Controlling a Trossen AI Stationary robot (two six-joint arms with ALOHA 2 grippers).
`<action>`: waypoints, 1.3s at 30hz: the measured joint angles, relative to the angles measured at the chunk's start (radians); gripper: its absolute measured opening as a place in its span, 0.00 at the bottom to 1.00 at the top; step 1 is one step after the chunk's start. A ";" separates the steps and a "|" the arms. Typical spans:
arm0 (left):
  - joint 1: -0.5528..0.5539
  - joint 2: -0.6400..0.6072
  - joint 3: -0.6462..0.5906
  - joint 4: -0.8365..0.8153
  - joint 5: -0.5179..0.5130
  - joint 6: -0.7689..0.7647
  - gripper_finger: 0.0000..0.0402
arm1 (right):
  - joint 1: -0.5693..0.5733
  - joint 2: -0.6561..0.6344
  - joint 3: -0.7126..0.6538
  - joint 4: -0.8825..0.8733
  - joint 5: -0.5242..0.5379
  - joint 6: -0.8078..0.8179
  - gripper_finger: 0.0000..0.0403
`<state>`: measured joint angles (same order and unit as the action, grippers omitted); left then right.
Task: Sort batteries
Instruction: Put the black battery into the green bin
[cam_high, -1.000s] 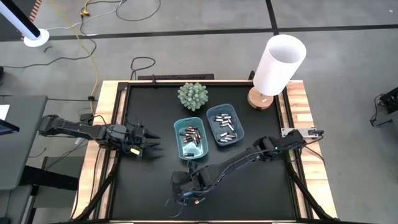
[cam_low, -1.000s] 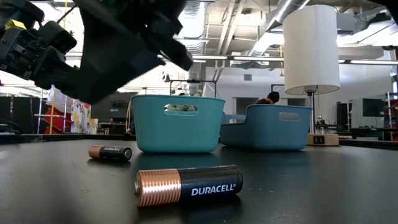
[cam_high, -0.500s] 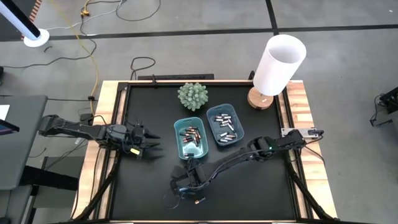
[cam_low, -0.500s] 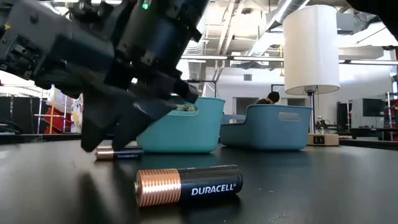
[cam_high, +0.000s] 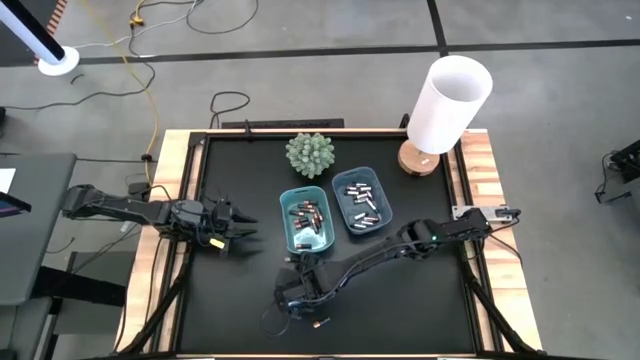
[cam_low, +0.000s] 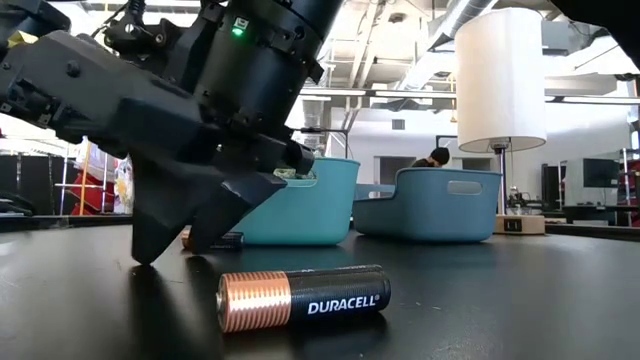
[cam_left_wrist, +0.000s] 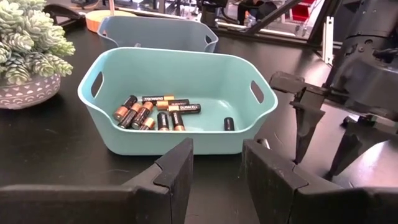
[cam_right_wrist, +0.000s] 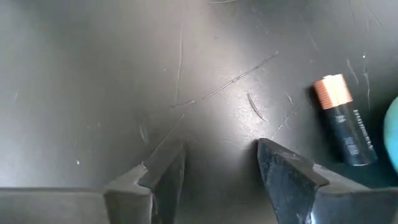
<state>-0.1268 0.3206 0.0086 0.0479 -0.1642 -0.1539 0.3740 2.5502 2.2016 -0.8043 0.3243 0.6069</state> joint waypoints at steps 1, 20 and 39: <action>0.000 0.000 0.000 0.000 0.000 0.000 0.34 | 0.000 -0.005 -0.001 -0.003 0.000 -0.013 0.55; 0.000 0.000 0.000 0.000 0.000 0.000 0.34 | -0.109 -0.043 -0.003 -0.037 0.074 -0.198 0.45; 0.000 0.000 0.000 0.000 0.000 0.000 0.34 | -0.130 -0.049 -0.098 0.002 -0.067 -0.269 0.44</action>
<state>-0.1265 0.3202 0.0082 0.0475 -0.1642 -0.1539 0.2436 2.5008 2.1032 -0.8028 0.2568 0.3376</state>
